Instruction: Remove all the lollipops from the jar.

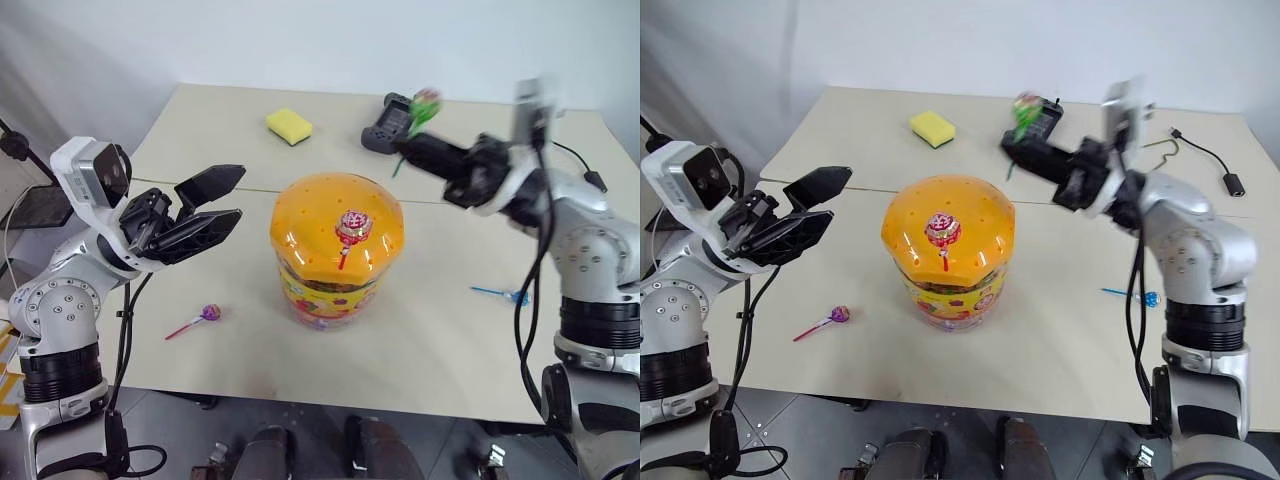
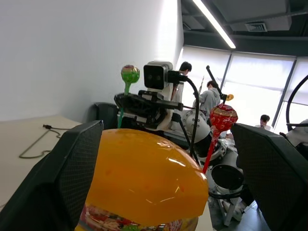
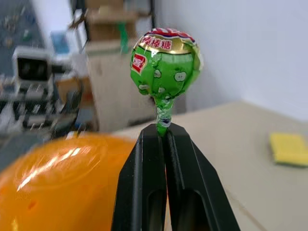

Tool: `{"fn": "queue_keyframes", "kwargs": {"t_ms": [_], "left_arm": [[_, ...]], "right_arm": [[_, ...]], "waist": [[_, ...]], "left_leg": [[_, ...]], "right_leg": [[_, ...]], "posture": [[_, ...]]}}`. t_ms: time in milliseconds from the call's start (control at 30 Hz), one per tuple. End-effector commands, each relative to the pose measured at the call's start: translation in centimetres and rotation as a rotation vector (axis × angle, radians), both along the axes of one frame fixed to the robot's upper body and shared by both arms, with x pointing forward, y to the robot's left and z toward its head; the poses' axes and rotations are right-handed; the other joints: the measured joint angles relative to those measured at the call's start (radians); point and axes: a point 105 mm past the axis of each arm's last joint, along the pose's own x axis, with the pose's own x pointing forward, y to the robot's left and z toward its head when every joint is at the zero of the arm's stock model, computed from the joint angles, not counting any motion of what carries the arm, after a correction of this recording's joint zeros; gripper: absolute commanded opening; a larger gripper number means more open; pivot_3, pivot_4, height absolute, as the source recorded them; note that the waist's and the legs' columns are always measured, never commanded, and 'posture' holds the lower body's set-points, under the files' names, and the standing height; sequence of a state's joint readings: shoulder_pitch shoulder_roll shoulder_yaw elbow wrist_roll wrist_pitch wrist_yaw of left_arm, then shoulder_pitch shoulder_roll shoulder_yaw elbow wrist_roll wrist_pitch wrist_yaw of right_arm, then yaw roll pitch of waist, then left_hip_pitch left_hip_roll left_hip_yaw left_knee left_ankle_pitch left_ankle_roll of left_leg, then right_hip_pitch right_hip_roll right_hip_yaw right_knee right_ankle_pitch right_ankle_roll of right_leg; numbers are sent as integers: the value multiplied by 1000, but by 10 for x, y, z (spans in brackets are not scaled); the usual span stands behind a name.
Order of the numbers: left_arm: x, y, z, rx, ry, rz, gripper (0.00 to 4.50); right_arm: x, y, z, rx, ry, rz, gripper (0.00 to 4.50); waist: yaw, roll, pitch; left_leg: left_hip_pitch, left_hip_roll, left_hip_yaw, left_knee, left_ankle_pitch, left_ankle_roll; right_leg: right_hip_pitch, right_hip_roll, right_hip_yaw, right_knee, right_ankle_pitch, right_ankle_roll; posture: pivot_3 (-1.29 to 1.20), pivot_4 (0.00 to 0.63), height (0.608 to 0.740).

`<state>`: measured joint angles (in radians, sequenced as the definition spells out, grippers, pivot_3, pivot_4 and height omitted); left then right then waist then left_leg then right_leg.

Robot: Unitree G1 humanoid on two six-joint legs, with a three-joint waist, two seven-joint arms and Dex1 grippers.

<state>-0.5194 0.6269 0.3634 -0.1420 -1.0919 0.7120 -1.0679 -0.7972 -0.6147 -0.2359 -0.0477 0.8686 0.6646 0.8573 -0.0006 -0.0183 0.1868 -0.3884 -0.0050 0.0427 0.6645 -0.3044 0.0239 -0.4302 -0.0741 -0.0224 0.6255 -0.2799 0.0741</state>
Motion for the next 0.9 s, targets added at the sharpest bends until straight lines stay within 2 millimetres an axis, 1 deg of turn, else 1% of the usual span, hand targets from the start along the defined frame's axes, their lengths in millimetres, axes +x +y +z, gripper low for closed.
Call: {"fn": "queue_keyframes", "kwargs": {"t_ms": [33,67,100,133,167,233,300,367,433,500,533,633,700,733,800,833,900], "left_arm": [[-5,-1,2,84,-98,-5,4500],[-6,-1,-1,118,-125,1,4500],[-8,-1,-5,153,-135,-18,4500],[-10,-1,-8,182,-136,-43,4500],[-14,-2,-11,214,-137,-76,4500],[-19,-4,-16,269,-147,-115,4500],[-23,-6,-23,327,-170,-137,4500],[-24,-7,-30,389,-185,-151,4500],[-25,-7,-38,443,-188,-164,4500],[-26,-7,-40,451,-191,-168,4500],[-26,-7,-39,445,-191,-167,4500],[-27,-7,-37,424,-196,-168,4500],[-26,-7,-31,390,-201,-147,4500],[-26,-6,-31,398,-206,-144,4500],[-26,-4,-34,426,-211,-140,4500],[-26,-3,-34,432,-208,-135,4500],[-27,-1,-34,433,-206,-123,4500]], "right_arm": [[-7,-45,18,-55,-35,-140,28],[-7,-59,16,-108,-11,-198,28],[-7,-75,9,-165,36,-261,28],[-7,-95,-1,-231,79,-332,28],[-9,-123,-17,-315,146,-434,28],[-19,-158,-41,-457,222,-549,28],[-29,-175,-64,-569,273,-590,28],[-46,-194,-104,-779,342,-587,28],[-58,-205,-125,-863,377,-576,28],[-62,-219,-138,-900,413,-629,28],[-61,-224,-144,-923,391,-658,28],[-65,-225,-162,-969,367,-632,28],[-68,-230,-178,-999,384,-623,28],[-70,-232,-185,-993,426,-622,246],[-68,-233,-190,-985,415,-624,718],[-68,-231,-192,-982,425,-604,1024],[-66,-228,-189,-969,397,-592,1744]], "waist": [[-1,0,0],[3,0,0],[4,0,0],[3,0,0],[4,0,0],[4,0,0],[1,0,0],[-2,1,0],[-5,1,0],[-10,1,0],[-12,1,0],[-13,1,0],[-13,1,0],[-13,1,0],[-12,1,0],[-12,1,0],[-14,1,0]], "left_leg": [[0,0,0,0,0,0],[0,0,0,0,0,1],[-1,0,0,0,-1,1],[-1,0,0,-1,-1,2],[-1,0,0,-2,-1,2],[-1,0,0,-2,-3,4],[-1,0,3,-2,-3,5],[-1,0,7,-2,-3,6],[1,0,9,-2,-5,10],[3,0,14,-1,-5,11],[5,0,15,-1,-5,12],[11,1,16,-1,-3,10],[16,1,16,-2,-3,10],[16,1,16,-2,-4,9],[16,1,16,-2,-4,9],[16,1,16,-2,-4,9],[16,1,16,-2,-5,8]], "right_leg": [[0,0,0,0,0,0],[0,0,0,0,0,0],[0,0,0,-2,0,0],[0,0,-1,-3,0,0],[0,0,-1,-4,0,0],[1,0,-1,-6,0,0],[1,-1,0,-8,0,0],[1,-1,1,-8,0,0],[2,-1,2,-7,0,0],[1,0,4,-8,0,1],[2,0,6,-7,1,2],[6,0,6,-5,2,2],[9,0,7,-5,1,1],[10,0,7,-5,1,1],[10,-1,7,-5,1,1],[10,-1,7,-5,1,1],[10,-1,7,-5,1,1]], "posture": [[0,150,740],[0,150,740],[0,150,740],[0,150,740],[0,150,740],[0,150,740],[0,150,740],[0,150,740],[0,150,740],[0,150,740],[0,150,740],[0,150,740],[0,150,740],[0,150,740],[0,150,740],[0,150,740],[0,150,740]]}}
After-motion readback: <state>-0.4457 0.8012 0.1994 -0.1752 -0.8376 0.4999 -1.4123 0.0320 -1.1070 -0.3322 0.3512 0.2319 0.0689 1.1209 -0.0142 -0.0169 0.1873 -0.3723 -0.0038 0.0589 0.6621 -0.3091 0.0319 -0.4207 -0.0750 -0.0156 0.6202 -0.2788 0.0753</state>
